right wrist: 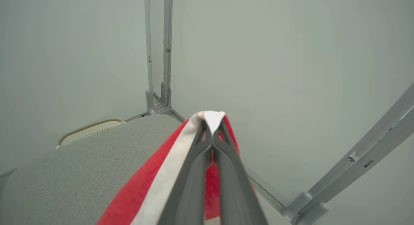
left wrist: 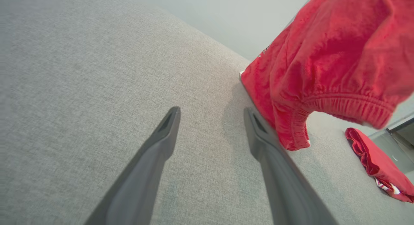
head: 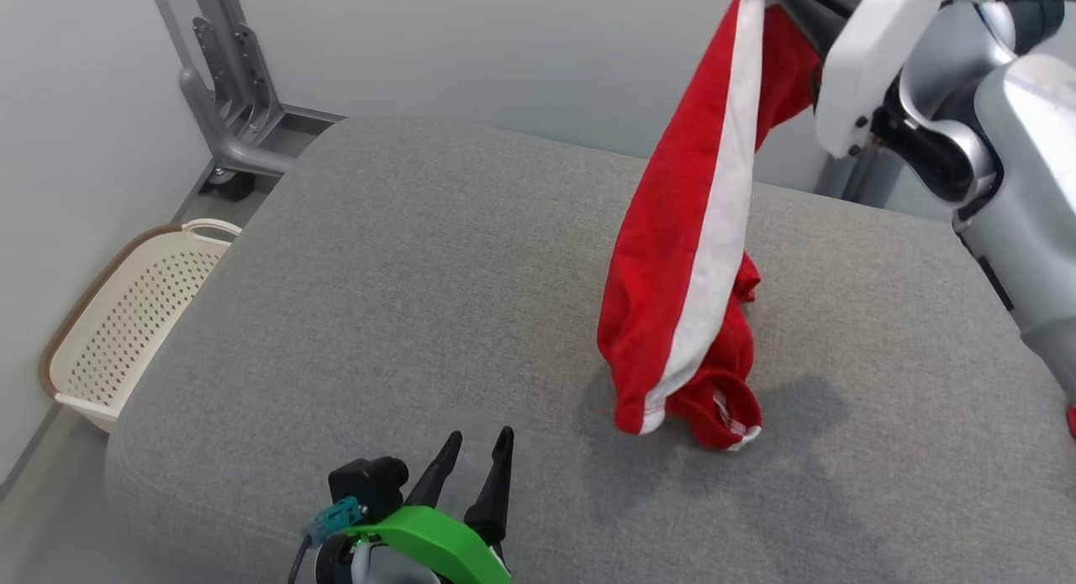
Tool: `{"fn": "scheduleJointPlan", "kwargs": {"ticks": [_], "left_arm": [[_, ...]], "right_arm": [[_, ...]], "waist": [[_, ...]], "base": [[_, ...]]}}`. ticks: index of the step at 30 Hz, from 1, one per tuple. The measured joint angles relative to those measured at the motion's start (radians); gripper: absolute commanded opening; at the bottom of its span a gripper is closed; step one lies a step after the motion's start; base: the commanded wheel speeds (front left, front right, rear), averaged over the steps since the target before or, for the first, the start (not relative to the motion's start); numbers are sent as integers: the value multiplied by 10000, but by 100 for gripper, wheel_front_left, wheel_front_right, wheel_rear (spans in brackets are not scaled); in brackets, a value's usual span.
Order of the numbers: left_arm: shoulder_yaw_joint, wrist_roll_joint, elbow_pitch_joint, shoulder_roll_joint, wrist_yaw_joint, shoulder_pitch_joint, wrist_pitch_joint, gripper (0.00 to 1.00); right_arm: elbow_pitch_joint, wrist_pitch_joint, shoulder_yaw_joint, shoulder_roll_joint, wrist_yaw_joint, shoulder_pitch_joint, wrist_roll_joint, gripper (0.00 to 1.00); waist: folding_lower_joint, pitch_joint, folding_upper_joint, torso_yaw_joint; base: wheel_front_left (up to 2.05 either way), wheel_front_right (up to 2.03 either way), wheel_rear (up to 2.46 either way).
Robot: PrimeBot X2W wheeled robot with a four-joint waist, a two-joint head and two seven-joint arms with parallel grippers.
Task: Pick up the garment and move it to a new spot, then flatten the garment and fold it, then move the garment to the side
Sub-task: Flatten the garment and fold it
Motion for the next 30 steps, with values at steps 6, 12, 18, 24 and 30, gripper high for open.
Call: {"fn": "scheduleJointPlan", "kwargs": {"ticks": [6,12,18,24,30], "left_arm": [[71,-52,63,48,13,37,-67,100],[150,-56,-23,351,82,192,-25,100],[58,-69,-188,389,75,190,128,100],[35,-56,-341,556,81,55,257,100],[94,-52,-453,694,105,-103,357,100]], "right_arm": [[205,178,144,-940,0,1865,500,0],[650,-35,-451,-1858,-2,4122,734,0],[1041,-786,-1409,-1896,-4,6298,959,0],[986,-1722,-1592,-1561,-4,7515,570,0],[988,-2982,-1549,-1342,-2,7716,-345,38]], "waist": [[0,-148,0,-7],[0,-114,0,-478],[0,60,0,-971],[0,428,0,-1395],[0,740,0,-1846]], "base": [[0,0,0],[0,0,0],[0,0,0],[0,0,0],[0,0,0]]}}
